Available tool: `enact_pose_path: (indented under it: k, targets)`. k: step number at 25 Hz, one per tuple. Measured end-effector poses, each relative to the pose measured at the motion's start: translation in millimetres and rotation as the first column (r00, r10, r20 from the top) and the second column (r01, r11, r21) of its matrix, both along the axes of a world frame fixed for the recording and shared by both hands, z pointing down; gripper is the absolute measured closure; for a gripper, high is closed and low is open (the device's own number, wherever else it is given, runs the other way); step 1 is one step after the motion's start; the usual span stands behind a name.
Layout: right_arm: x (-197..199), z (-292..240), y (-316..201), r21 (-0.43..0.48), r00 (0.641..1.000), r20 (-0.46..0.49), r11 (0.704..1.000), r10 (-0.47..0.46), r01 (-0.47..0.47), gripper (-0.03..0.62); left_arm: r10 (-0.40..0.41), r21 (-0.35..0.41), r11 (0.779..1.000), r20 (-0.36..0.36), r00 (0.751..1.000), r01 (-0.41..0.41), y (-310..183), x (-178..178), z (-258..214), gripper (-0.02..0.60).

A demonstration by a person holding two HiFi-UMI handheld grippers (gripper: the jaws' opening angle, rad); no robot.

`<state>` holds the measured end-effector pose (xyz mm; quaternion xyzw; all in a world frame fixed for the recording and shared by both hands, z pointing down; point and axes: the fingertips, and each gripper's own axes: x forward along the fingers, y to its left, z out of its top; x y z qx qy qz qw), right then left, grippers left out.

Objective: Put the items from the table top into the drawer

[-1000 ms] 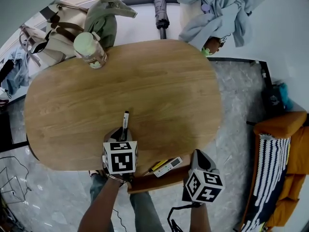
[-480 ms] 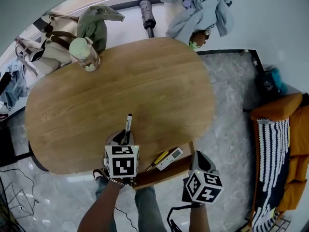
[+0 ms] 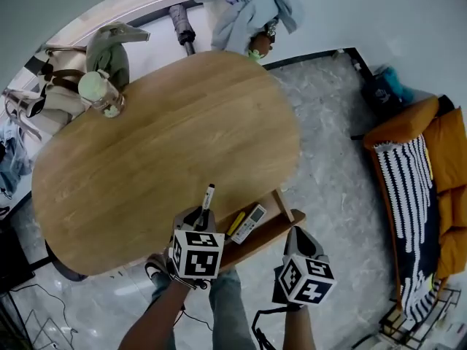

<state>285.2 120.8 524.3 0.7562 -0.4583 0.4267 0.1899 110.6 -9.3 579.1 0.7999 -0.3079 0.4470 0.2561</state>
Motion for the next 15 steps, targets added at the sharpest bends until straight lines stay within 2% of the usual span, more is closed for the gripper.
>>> enact_pose_path:
  k: [6,11,15]
  targets:
    - [-2.5,-6.2,48.7,-0.003,0.992,0.002,0.992,0.129,-0.129,0.589,0.132,-0.014,0.991,0.006,0.991,-0.132,31.8,12.1,-2.7,0.518]
    - [-15.5,-7.5,85.1,-0.02,0.981,0.01,0.981,0.195,-0.195,0.589,0.245,-0.032,0.969,0.033,0.969,-0.244,66.1,16.4,4.4,0.518]
    - [-22.9,-1.1,105.3,-0.022,0.97,0.017,0.97,0.243,-0.243,0.589,0.304,-0.047,0.952,0.052,0.951,-0.302,85.0,17.5,18.7,0.518]
